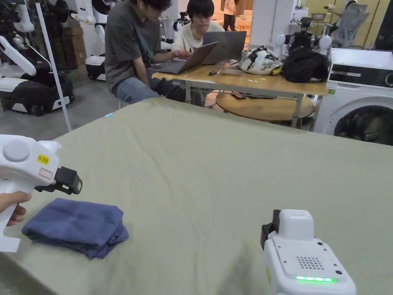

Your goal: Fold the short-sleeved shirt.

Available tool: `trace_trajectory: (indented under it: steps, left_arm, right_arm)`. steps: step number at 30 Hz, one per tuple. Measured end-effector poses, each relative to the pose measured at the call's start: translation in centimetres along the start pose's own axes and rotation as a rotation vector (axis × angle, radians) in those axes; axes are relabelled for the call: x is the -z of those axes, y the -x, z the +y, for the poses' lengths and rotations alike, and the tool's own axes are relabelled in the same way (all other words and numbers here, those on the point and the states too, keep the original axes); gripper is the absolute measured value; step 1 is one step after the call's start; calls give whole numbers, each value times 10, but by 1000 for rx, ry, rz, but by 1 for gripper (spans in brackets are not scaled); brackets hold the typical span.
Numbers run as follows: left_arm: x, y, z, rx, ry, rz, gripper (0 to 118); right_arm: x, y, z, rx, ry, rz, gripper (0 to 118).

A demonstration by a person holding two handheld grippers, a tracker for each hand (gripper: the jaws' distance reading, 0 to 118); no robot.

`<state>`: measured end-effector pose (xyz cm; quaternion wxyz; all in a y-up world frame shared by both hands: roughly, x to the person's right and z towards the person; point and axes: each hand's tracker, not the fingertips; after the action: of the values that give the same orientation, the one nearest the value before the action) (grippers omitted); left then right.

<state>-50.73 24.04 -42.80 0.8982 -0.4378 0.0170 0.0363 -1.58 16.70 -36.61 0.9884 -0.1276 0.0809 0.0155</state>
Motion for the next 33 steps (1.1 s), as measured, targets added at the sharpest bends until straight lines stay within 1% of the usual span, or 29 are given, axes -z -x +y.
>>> trace_trajectory:
  steps: [2,7,10,11,14,17,20,23,24,25,26,27,28,30,31,33]
  left_arm:
    - [3,-27,-16,4,-48,-71,61]
    - [15,-114,-59,45,-180,-172,61]
    - [22,-175,-81,97,-272,-170,61]
    - [28,-195,-85,103,-307,-162,61]
    - [33,-245,-94,92,-411,-222,61]
    - [31,-298,-98,127,-505,-206,61]
    - [27,-339,-100,141,-561,-216,61]
    - [21,-364,-96,129,-595,-248,61]
    - [18,-374,-95,129,-620,-249,59]
    - [15,-379,-93,126,-640,-258,52]
    - [13,-383,-93,131,-658,-259,42]
    - [11,-389,-91,145,-672,-252,28]
    - [8,-395,-91,159,-683,-245,18]
    - [5,-398,-91,159,-703,-234,4]
    - [5,-399,-91,158,-724,-231,1]
    - [5,-399,-90,160,-728,-233,0]
  right_arm:
    - [-2,-3,2,2,1,-6,0]
    - [-11,-20,3,3,-3,-27,0]
    - [-18,-37,2,-4,-1,-58,0]
    - [-22,-45,1,-3,-2,-70,0]
    - [-31,-69,0,2,4,-125,0]
    - [-42,-98,-1,23,1,-184,0]
    - [-55,-128,0,50,-10,-236,0]
    - [-68,-156,1,72,-26,-289,0]
    - [-71,-165,1,80,-31,-306,0]
    - [-75,-172,1,84,-39,-325,0]
    - [-77,-178,1,88,-41,-340,0]
    - [-78,-185,1,89,-44,-344,0]
    - [-80,-191,2,93,-49,-356,0]
    - [-83,-200,3,96,-56,-362,0]
    - [-85,-202,3,98,-61,-366,0]
    - [-84,-205,4,87,-64,-379,0]
